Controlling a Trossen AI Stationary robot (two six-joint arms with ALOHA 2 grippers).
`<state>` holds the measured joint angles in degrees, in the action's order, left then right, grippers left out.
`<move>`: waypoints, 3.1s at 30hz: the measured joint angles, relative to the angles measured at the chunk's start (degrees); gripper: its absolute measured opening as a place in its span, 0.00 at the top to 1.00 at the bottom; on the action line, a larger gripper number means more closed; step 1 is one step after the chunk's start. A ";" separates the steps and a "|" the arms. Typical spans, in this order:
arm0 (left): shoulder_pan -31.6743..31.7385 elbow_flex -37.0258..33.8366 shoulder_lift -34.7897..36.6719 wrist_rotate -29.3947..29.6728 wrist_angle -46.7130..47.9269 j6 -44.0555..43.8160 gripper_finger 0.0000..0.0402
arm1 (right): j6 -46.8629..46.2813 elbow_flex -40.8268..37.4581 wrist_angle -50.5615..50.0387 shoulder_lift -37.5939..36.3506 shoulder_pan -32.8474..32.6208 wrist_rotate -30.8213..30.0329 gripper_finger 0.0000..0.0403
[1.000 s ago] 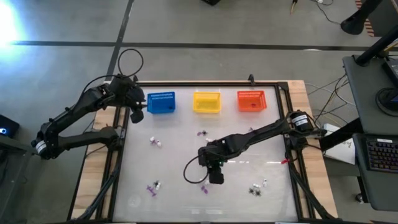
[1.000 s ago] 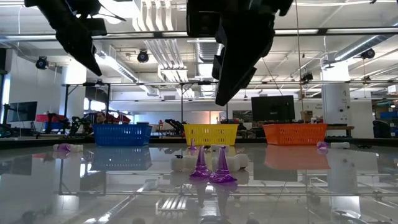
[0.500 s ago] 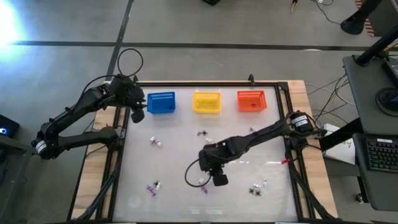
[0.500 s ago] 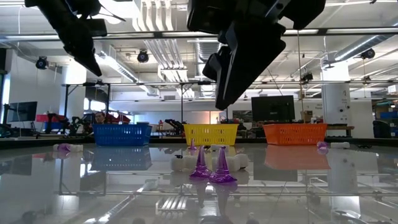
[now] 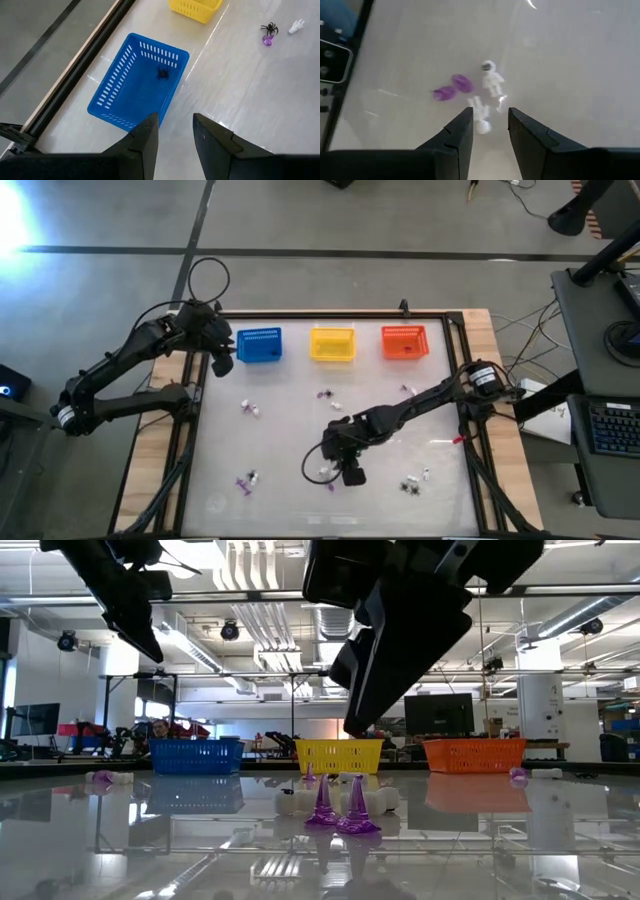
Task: Sort Halloween decoration
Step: Put the white skeleton toy into the yellow bin
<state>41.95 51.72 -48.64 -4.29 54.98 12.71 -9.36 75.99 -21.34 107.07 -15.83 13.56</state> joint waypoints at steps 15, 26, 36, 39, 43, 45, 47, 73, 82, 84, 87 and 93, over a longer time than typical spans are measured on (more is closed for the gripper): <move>-0.02 0.00 -0.02 0.00 0.02 -0.17 0.74 | -1.06 -5.29 6.84 0.00 -1.10 -0.06 0.72; -0.02 0.00 -0.02 0.00 0.02 -0.17 0.74 | -2.68 -8.85 12.05 -0.02 -1.56 -0.20 0.72; 0.00 0.00 -0.02 0.00 0.01 -0.17 0.74 | -4.22 -11.48 15.06 -0.01 -2.14 -1.77 0.72; -0.01 0.00 -0.02 0.00 0.01 -0.17 0.74 | -4.31 -12.41 15.66 -0.02 -2.19 -1.77 0.72; -0.02 0.00 -0.02 0.00 0.00 -0.17 0.74 | -6.52 -13.12 18.90 -0.02 -2.19 -3.39 0.72; -0.01 0.00 -0.02 0.00 -0.01 -0.17 0.74 | -6.64 -13.45 18.85 -0.02 -2.19 -3.53 0.72; -0.02 0.00 -0.02 0.00 -0.02 -0.17 0.74 | -6.73 -13.51 18.73 -0.02 -2.19 -3.54 0.72; -0.02 0.00 -0.04 0.01 -0.13 -0.15 0.74 | -10.05 -14.06 18.77 -0.02 -2.19 -2.24 0.93; -0.01 0.00 -0.04 0.02 -0.13 -0.96 0.74 | -13.64 -14.05 18.75 -0.07 -2.17 -1.62 0.98; -0.01 0.00 -0.04 0.02 -0.12 -1.18 0.74 | -13.64 -13.67 18.41 -0.08 -2.15 -1.27 0.98; 0.01 0.00 -0.04 0.02 -0.11 -1.22 0.74 | -13.64 -12.77 17.94 -0.32 -2.15 -1.29 0.98; 0.00 0.00 -0.04 0.02 -0.04 -1.22 0.74 | -12.59 -9.33 13.97 -2.09 -1.87 -1.26 0.98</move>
<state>41.94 51.72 -48.69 -4.27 54.94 11.49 -21.95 66.66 -7.37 104.98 -17.70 12.30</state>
